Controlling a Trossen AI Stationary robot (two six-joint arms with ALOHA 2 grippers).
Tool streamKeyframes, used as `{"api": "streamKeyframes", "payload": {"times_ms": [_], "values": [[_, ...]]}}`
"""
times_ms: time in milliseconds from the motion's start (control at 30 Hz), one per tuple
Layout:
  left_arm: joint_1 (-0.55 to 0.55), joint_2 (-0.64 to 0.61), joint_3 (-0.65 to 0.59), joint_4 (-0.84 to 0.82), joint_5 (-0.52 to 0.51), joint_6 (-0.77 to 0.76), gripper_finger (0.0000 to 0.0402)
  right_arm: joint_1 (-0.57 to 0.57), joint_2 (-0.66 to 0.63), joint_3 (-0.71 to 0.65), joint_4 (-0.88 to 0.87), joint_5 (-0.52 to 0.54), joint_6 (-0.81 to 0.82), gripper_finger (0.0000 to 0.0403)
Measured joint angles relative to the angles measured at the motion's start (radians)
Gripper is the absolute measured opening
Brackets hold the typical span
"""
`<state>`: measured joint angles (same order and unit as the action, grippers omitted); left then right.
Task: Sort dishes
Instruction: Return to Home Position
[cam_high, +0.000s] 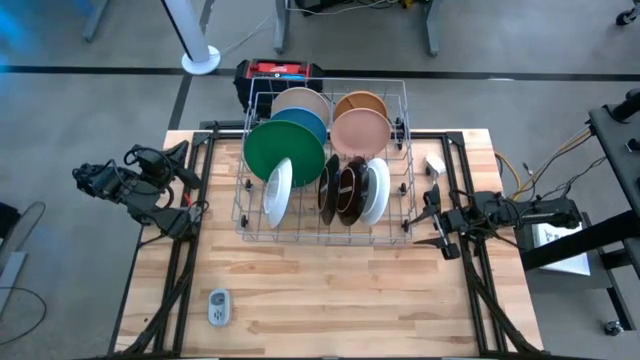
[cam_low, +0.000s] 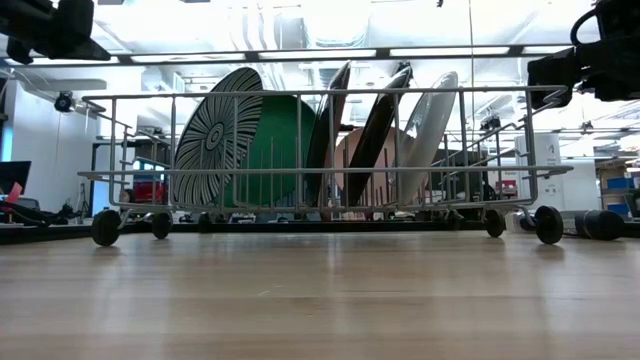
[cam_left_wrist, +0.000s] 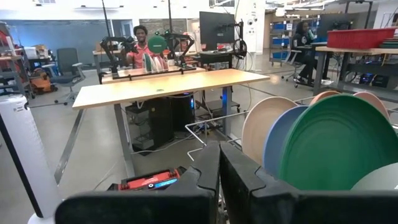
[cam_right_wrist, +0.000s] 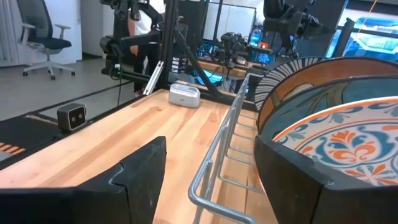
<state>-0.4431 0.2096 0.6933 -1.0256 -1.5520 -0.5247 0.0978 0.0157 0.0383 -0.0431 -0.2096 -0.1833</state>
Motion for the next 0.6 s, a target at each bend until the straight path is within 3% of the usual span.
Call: {"api": "streamKeyframes", "payload": {"times_ms": [600], "values": [[0.0,0.0,0.0,0.0,0.0,0.0,0.0,0.0,0.0,0.0,0.0,0.0,0.0,0.0239]]}}
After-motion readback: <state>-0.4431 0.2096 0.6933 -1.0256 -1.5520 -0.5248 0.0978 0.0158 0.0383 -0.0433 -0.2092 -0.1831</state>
